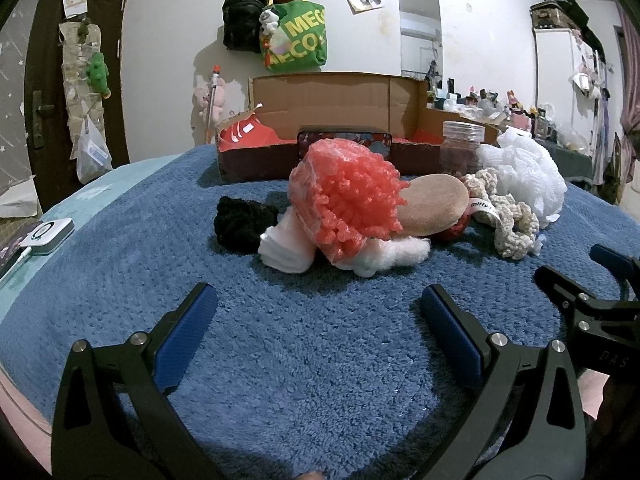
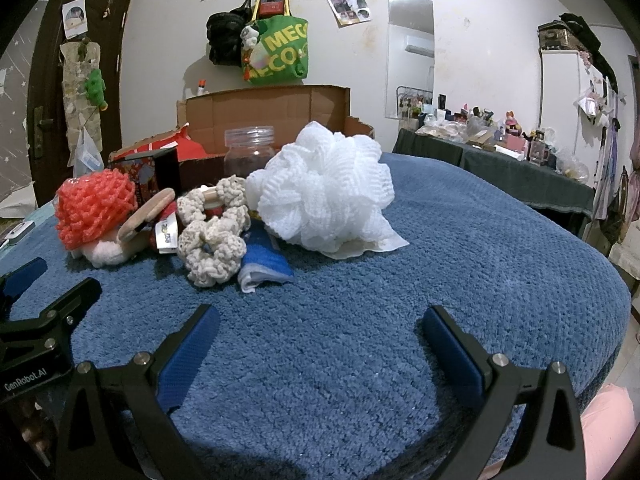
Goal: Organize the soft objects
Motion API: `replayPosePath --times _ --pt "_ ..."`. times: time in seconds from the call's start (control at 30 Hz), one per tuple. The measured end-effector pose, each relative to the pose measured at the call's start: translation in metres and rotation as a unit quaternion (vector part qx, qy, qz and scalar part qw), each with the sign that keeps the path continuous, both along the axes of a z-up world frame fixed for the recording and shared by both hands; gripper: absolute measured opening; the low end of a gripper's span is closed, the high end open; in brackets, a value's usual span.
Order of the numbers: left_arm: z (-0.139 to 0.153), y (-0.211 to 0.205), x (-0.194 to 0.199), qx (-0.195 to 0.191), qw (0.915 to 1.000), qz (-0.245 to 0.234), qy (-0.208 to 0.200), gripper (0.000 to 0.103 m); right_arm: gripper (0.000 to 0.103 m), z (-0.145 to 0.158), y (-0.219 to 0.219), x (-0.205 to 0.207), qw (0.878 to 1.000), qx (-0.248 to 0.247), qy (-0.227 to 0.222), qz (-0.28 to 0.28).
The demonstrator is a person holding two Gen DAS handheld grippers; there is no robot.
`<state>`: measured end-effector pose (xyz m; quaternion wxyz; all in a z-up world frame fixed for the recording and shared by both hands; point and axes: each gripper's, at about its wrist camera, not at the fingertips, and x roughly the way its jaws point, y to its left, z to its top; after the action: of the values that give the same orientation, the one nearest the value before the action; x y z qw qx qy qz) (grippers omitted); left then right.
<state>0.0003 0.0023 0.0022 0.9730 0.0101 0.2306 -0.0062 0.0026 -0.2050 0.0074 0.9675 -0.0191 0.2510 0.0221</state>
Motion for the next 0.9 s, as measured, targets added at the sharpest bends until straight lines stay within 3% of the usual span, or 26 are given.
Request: replayPosePath --times 0.23,0.57,0.9 --pt "0.004 -0.003 -0.001 0.004 0.9999 -0.001 -0.01 0.103 0.103 0.016 -0.011 0.002 1.0 0.01 0.002 0.002" --pt "0.036 -0.008 -0.01 0.007 0.9989 -0.017 -0.043 0.103 0.103 0.053 -0.014 -0.003 0.999 0.012 -0.035 0.006" --pt "0.065 -0.006 0.009 0.001 0.9983 -0.045 -0.037 0.103 0.103 0.073 -0.016 0.033 0.999 0.023 -0.028 0.02"
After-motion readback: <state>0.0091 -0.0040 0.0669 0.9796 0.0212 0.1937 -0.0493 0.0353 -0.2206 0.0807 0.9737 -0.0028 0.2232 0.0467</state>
